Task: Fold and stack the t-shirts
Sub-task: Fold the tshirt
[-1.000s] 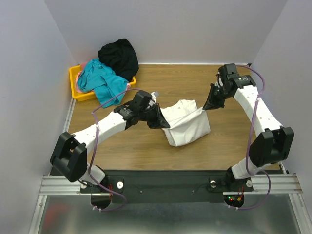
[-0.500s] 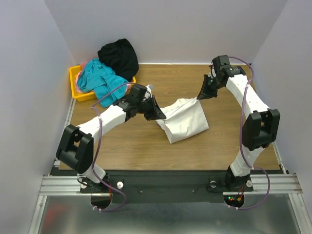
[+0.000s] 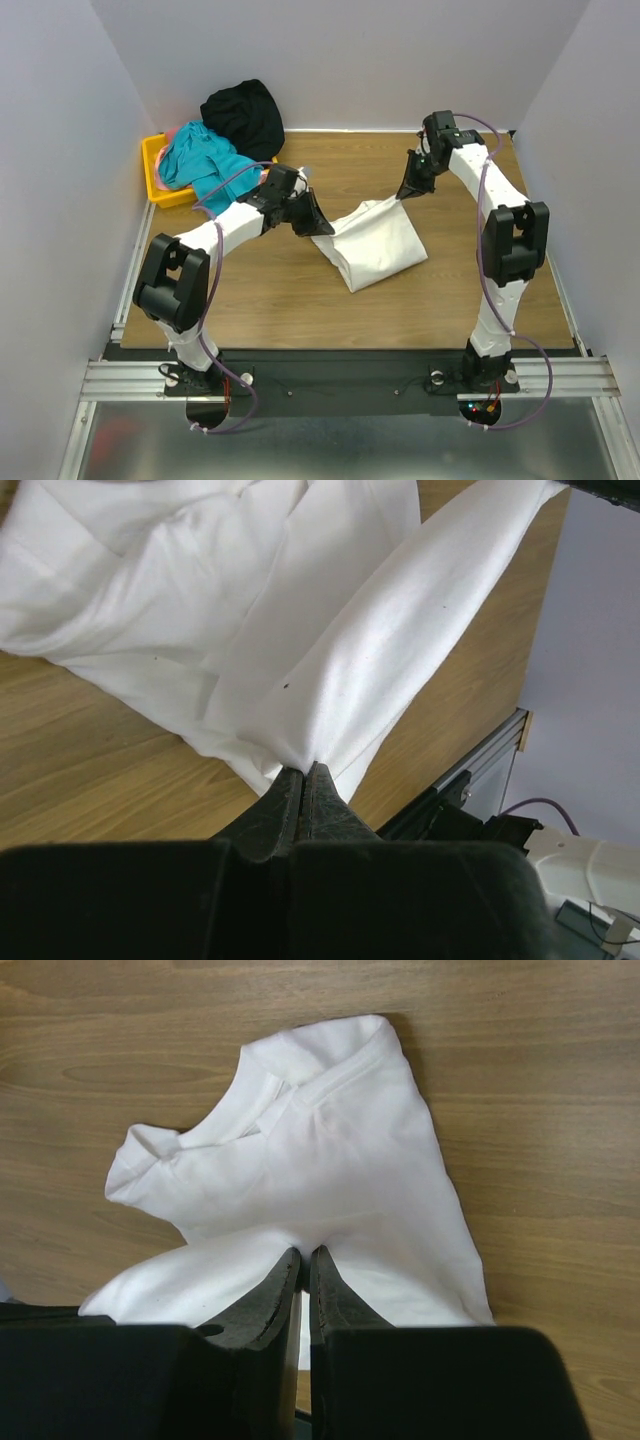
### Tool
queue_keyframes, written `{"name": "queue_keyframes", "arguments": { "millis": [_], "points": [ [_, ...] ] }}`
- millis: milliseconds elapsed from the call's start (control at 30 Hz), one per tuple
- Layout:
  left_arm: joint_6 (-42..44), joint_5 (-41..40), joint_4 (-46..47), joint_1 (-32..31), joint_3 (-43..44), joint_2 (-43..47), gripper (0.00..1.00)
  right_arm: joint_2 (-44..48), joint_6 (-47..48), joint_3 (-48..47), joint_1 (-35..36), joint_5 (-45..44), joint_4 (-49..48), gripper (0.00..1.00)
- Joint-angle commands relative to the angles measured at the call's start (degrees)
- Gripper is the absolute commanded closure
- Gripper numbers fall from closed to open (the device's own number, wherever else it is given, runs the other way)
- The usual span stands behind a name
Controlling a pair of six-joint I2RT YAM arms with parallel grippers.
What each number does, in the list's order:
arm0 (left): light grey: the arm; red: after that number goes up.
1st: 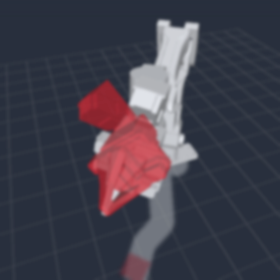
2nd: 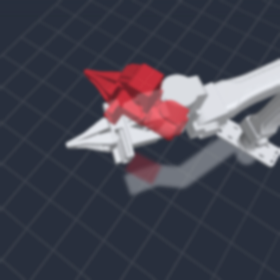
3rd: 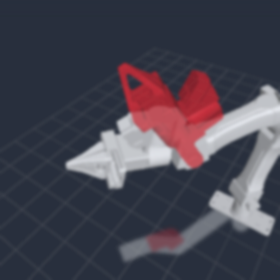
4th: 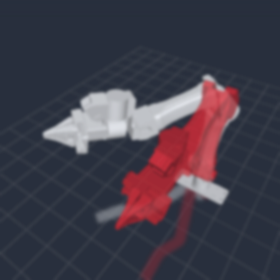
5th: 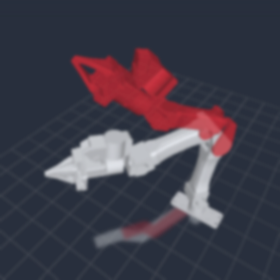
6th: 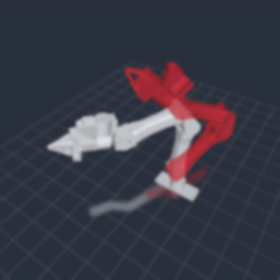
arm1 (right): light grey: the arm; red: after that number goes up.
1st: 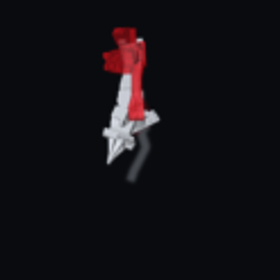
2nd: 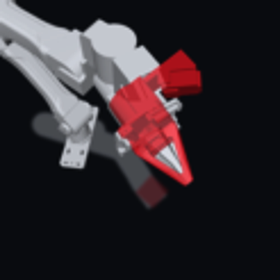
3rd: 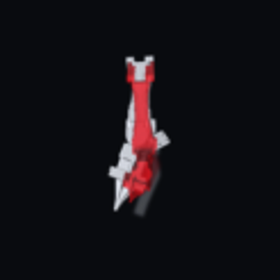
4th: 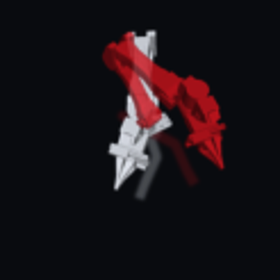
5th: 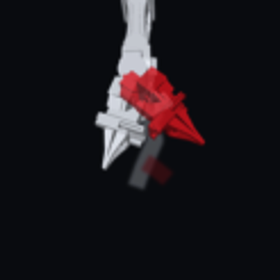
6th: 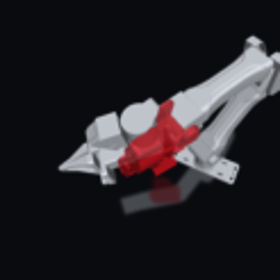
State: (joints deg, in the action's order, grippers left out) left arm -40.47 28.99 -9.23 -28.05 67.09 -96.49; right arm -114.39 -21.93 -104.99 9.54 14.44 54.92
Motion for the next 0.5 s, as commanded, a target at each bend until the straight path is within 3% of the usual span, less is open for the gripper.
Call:
{"name": "queue_keyframes", "arguments": {
  "millis": [0, 300, 333, 367, 400, 467],
  "points": [
    [3.02, -1.21, -2.71, 1.33, 2.87, -0.28, 1.0, -1.62, 1.54, -4.34, -0.14, -1.26, -4.46, 1.0],
    [4.96, -5.08, -6.67, 1.95, 5.07, -2.48, 1.0, -5.4, 1.63, -7.51, -0.14, -0.38, -5.17, 0.99],
    [5.05, -6.74, -7.63, 2.04, 6.11, -2.3, 0.93, -5.58, 1.63, -9.16, -0.14, 0.5, -5.34, 0.92],
    [5.05, -7.63, -8.34, 2.21, 6.82, -2.3, 0.79, -6.28, 1.89, -10.22, -0.14, 1.11, -5.26, 0.79],
    [5.14, -8.59, -8.95, 2.3, 7.7, -2.21, 0.5, -6.55, 1.89, -11.37, -0.14, 1.64, -5.26, 0.51],
    [5.49, -11.83, -11.67, 2.3, 11.82, -2.04, 0.29, -6.64, 1.2, -15.13, -0.14, 1.74, -5.26, 0.39]
  ]
}}
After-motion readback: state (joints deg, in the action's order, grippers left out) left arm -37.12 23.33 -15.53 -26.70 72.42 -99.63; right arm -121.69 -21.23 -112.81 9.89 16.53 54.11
